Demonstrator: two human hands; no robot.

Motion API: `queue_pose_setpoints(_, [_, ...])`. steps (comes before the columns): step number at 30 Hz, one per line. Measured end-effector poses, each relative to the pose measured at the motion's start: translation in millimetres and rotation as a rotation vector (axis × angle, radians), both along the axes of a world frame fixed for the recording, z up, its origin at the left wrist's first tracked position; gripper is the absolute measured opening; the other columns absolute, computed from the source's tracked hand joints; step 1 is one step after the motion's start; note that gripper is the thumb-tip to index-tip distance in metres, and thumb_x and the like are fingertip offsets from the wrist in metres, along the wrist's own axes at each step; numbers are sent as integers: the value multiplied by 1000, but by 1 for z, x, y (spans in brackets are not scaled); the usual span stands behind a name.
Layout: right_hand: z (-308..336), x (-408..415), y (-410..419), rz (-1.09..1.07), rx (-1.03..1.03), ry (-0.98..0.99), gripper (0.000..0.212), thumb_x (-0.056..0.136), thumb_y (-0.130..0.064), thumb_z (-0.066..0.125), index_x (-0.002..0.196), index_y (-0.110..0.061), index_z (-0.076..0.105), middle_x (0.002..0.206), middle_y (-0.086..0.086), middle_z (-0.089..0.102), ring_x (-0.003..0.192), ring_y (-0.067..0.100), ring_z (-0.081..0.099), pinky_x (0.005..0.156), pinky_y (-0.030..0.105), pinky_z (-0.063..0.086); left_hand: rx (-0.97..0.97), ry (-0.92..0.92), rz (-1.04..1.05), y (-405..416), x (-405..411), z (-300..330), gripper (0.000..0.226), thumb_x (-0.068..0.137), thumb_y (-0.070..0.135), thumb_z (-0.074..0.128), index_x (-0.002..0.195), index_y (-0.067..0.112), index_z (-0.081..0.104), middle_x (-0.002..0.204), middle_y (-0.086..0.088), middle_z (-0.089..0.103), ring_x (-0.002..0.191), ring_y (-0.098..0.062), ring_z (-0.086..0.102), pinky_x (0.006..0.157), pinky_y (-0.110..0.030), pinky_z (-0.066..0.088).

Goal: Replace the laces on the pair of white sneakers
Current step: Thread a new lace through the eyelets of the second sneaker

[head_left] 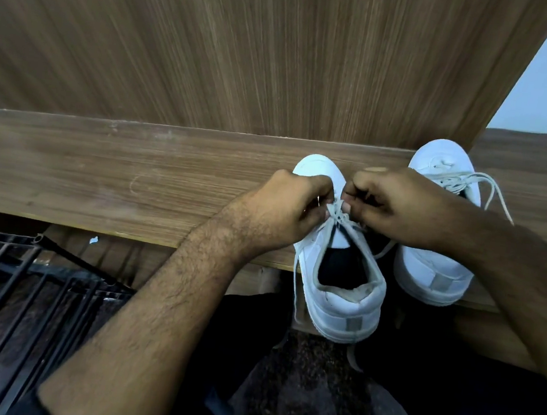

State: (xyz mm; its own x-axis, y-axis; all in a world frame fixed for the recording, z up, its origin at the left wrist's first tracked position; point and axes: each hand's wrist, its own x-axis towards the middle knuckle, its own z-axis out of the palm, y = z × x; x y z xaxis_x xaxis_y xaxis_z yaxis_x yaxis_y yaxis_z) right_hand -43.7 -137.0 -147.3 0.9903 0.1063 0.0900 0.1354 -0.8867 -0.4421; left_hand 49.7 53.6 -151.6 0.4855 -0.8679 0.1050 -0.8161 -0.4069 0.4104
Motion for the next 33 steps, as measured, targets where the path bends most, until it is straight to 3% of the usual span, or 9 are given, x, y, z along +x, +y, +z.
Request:
queue_pose_setpoints(4, [-4,0,-3,21,4,27,7,94,-32,62,93,-26,66,85,-14,57,83,9,59,78,38,50,52,-24,39,1,2,0,5,91,26,66,92,23,63,86,6,71,80,-16,65,76,-42,55])
queue_pose_setpoints(8, [-5,3,0,24,-38,-5,12,93,-29,62,82,-32,56,79,-15,53,78,8,56,73,35,47,48,-106,47,-2,-4,1,6,89,35,53,86,29,54,87,1,69,80,-28,63,70,-44,55])
queue_pose_setpoints(13, [-4,3,1,35,-123,-29,18,94,-21,57,81,-25,46,79,-15,43,71,4,44,67,27,32,18,-151,-40,-6,-5,-1,10,88,25,44,87,15,47,79,-8,63,72,-34,58,64,-46,50])
queue_pose_setpoints(16, [-4,3,2,41,-124,-37,17,96,-24,53,83,-24,43,80,-13,40,75,13,45,70,31,35,-4,-141,-43,-2,-4,-1,14,91,24,46,91,11,52,81,-8,64,74,-33,59,65,-45,49])
queue_pose_setpoints(20, [0,1,1,4,-39,22,15,97,-27,57,84,-28,51,85,-11,55,80,13,56,73,34,44,31,-13,85,-1,-3,1,15,95,26,59,89,12,58,81,-5,71,80,-26,67,75,-43,54])
queue_pose_setpoints(25, [3,-7,-4,-23,88,134,27,94,-44,56,73,-28,57,73,-7,63,72,14,61,70,38,50,10,235,111,10,-6,10,15,93,25,68,79,19,69,74,9,73,60,3,69,74,-28,58])
queue_pose_setpoints(27, [4,-10,-4,-10,126,179,30,91,-51,56,73,-27,59,72,-6,64,71,15,62,71,42,53,6,310,92,11,-11,13,12,94,24,68,83,20,69,82,8,74,58,-2,71,64,-19,51])
queue_pose_setpoints(30, [3,-11,-4,12,193,219,16,90,-45,63,82,-31,64,83,-12,70,82,9,67,82,43,55,23,312,89,9,-14,15,12,92,24,72,84,16,68,76,10,72,56,-5,71,51,-7,39])
queue_pose_setpoints(33, [3,-11,-4,44,208,258,10,89,-42,66,83,-34,65,89,-13,68,87,10,66,86,45,55,72,343,97,9,-13,13,14,90,23,75,81,14,69,66,12,70,55,-5,70,52,-3,40])
